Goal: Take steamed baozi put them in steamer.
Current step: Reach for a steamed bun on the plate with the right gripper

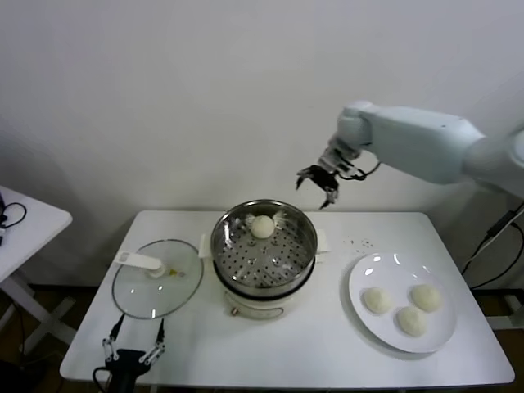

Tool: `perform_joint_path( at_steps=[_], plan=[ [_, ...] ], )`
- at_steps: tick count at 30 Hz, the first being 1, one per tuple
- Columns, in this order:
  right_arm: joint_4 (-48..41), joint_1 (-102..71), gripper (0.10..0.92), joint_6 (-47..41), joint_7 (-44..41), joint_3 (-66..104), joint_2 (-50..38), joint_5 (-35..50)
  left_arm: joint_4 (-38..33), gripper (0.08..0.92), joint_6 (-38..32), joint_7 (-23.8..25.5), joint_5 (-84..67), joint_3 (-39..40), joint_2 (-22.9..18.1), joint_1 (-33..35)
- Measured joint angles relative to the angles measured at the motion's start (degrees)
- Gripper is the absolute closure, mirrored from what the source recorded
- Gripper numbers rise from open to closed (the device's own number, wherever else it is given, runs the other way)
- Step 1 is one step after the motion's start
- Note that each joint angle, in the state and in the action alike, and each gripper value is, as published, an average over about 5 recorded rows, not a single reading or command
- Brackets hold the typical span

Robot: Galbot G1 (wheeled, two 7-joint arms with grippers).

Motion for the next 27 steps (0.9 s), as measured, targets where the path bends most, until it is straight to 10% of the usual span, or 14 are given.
perform_joint_path(
  at_steps=[27],
  plan=[
    [20.7,-5.3,0.203,-27.8,6.7,-6.3,-18.2,5.3,0.9,0.177,0.2,0.3,0.7,-0.1,0.0,0.1]
  ],
)
